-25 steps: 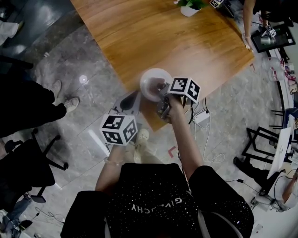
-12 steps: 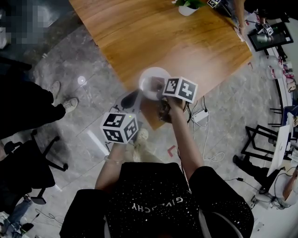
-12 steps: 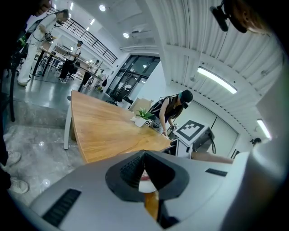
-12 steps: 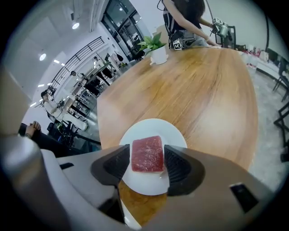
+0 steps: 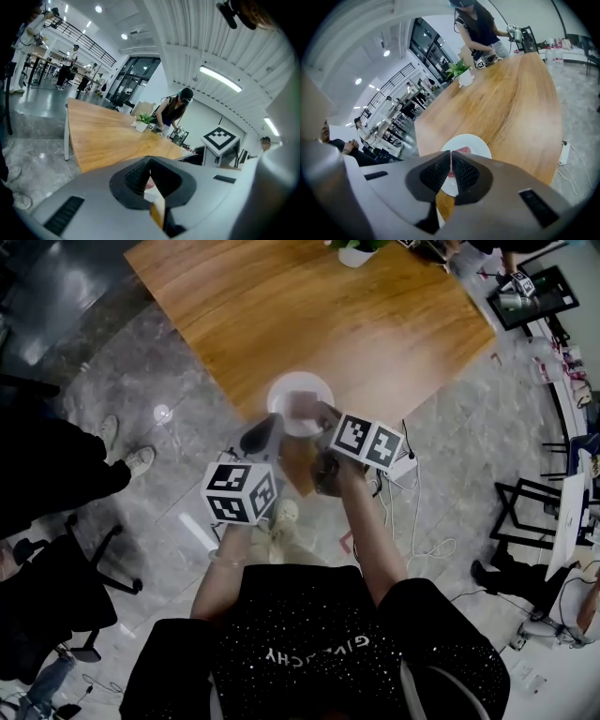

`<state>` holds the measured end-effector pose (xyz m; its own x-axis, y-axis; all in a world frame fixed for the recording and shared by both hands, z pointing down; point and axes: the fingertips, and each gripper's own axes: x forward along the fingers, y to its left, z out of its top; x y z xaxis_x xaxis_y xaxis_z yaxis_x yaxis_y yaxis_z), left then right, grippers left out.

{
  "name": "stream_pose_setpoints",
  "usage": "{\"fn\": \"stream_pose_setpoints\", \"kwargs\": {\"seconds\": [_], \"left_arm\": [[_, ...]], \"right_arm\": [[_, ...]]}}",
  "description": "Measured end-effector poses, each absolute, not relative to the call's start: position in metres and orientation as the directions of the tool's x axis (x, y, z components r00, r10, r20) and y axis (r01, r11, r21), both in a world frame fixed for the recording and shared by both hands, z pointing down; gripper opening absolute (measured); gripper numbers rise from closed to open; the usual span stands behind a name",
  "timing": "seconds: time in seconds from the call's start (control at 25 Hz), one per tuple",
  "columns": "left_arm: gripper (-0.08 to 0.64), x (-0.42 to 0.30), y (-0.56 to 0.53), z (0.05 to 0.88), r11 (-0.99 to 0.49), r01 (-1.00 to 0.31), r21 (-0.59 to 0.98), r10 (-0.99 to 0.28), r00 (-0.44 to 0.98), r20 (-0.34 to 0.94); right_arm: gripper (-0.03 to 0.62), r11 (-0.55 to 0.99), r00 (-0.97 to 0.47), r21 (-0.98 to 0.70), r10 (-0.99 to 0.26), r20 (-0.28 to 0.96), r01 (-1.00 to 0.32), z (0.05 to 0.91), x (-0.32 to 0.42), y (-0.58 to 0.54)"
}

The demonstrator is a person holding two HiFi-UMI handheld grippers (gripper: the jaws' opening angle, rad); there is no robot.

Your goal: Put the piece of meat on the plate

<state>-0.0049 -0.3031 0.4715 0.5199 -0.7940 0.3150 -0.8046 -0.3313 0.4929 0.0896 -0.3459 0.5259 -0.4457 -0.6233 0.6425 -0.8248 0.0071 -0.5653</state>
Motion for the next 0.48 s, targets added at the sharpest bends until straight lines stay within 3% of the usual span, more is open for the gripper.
{"fn": "stream_pose_setpoints", "kwargs": {"seconds": [0.28, 0.48], "left_arm": [[0.009, 0.017, -0.289, 0.446, -0.391, -0.802, 0.451, -0.785, 0.547, 0.292], [0.009, 0.031, -0.272, 0.432, -0.434, -0.799, 0.416, -0.778, 0.565, 0.274]], "right_arm": [[0.012, 0.152, -0.472, -0.595, -0.770, 0.429, -0.789, 0.459, 0.109, -0.316], [0.012, 0.251, -0.444, -0.490, -0.834, 0.329, -0.835, 0.419, 0.120, -0.285]]}}
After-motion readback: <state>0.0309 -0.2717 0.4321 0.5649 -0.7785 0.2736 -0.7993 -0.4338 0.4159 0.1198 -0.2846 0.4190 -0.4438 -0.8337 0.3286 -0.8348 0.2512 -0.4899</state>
